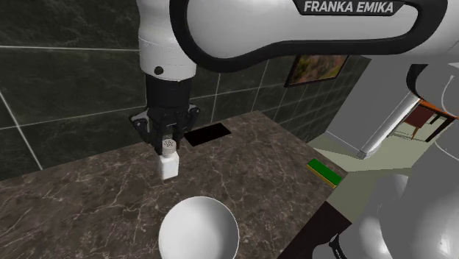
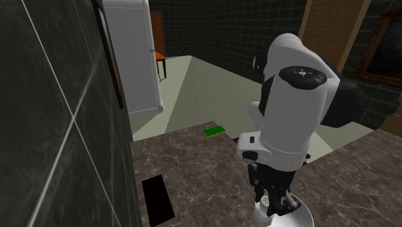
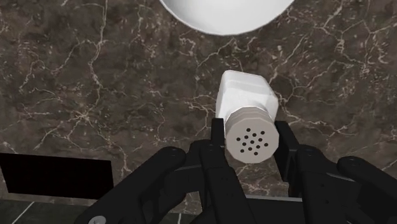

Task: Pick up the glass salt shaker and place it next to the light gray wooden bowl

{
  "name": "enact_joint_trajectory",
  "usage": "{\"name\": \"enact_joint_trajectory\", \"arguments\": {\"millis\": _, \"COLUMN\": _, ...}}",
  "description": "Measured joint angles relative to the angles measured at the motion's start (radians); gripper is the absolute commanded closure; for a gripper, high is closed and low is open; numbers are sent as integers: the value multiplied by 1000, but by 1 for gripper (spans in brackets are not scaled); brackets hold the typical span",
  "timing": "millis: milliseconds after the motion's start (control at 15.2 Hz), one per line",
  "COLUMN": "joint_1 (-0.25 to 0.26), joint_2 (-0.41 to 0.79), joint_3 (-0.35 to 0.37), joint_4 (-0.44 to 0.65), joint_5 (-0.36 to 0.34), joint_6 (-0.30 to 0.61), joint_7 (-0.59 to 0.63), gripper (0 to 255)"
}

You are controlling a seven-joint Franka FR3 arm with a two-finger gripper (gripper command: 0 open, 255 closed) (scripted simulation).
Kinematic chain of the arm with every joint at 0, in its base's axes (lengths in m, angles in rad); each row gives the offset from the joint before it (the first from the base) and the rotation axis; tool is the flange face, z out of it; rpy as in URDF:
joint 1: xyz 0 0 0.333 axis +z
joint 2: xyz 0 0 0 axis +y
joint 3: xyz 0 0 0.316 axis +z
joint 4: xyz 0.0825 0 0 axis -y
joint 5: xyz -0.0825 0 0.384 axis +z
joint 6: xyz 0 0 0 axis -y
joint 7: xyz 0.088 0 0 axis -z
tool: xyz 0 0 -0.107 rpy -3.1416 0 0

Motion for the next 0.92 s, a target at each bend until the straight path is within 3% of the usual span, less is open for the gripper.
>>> {"name": "enact_joint_trajectory", "arguments": {"millis": 462, "joint_1": 125, "joint_2": 224, "joint_3": 47, "joint_4": 284, "joint_5": -98, "joint_6": -80, "joint_7": 163, "gripper": 255}}
{"name": "enact_joint_trajectory", "arguments": {"millis": 924, "joint_1": 131, "joint_2": 244, "joint_3": 46, "joint_4": 218, "joint_5": -107, "joint_6": 4, "joint_7": 179, "gripper": 255}}
